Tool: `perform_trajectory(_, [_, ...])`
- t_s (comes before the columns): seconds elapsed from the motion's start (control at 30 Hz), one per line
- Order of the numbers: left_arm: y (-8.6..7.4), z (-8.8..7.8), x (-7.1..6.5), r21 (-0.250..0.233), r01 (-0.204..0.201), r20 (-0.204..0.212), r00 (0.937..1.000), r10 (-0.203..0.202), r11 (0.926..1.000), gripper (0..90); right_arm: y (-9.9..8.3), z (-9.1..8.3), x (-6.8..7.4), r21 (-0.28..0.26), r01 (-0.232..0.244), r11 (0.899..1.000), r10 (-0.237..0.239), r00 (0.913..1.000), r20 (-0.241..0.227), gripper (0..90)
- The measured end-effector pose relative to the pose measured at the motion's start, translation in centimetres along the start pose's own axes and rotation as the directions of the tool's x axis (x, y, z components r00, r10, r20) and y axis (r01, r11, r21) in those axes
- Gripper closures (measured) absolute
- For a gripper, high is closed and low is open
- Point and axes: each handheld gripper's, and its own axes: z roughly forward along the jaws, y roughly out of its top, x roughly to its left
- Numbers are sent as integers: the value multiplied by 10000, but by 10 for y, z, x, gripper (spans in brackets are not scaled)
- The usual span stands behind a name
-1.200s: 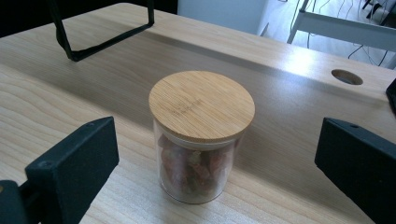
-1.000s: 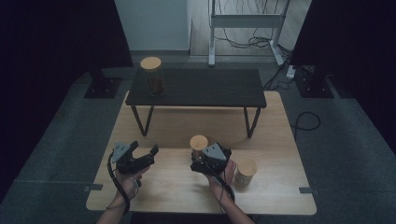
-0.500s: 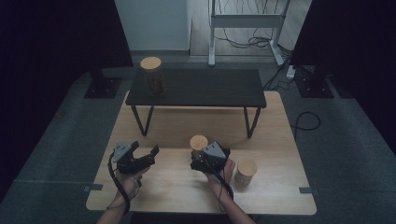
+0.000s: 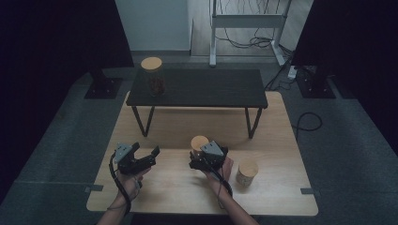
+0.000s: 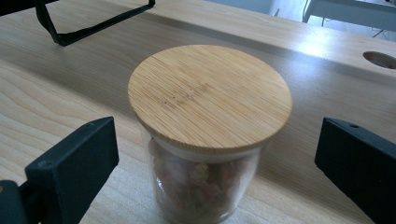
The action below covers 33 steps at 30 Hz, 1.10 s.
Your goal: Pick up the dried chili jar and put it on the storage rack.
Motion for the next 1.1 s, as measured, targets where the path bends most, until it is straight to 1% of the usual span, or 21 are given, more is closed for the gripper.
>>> perform_trajectory(0.07, [0, 0, 0, 2, 16, -3, 10000, -16, 10000, 68, 0, 1, 0, -2, 8, 10000, -8, 10000, -52, 0])
perform_trajectory(0.13, [0, 0, 0, 11, 9, -5, 10000, -9, 10000, 68, 0, 3, -1, 8, 128, 9999, -128, 9999, -70, 0])
perform_trajectory(0.3, [-2, 2, -1, 92, -44, -23, 10000, 44, 9999, 68, 0, 7, -3, -10, 72, 10000, -72, 10000, -60, 0])
perform_trajectory(0.43, [-3, 4, -2, 186, -81, -16, 10000, 81, 9998, 68, 2, 10, -5, 16, 258, 9997, -257, 9996, -143, 0])
perform_trajectory(0.53, [-3, 5, -3, 230, -124, -12, 9999, 124, 9997, 68, 3, 12, -4, 72, 306, 9995, -305, 9994, -186, 6])
perform_trajectory(0.6, [-3, 5, -3, 238, -140, -22, 9999, 140, 9996, 68, 3, 14, -4, 121, 357, 9993, -355, 9991, -217, 15])
perform_trajectory(0.83, [-3, 5, -3, 208, -128, -24, 9999, 128, 9997, 68, 2, 16, -7, 103, 245, 9996, -241, 9988, -416, 57])
perform_trajectory(1.1, [-2, 4, -2, 161, -96, -68, 9999, 97, 9998, 68, 3, 17, -7, 263, 382, 9989, -367, 9979, -534, 121])
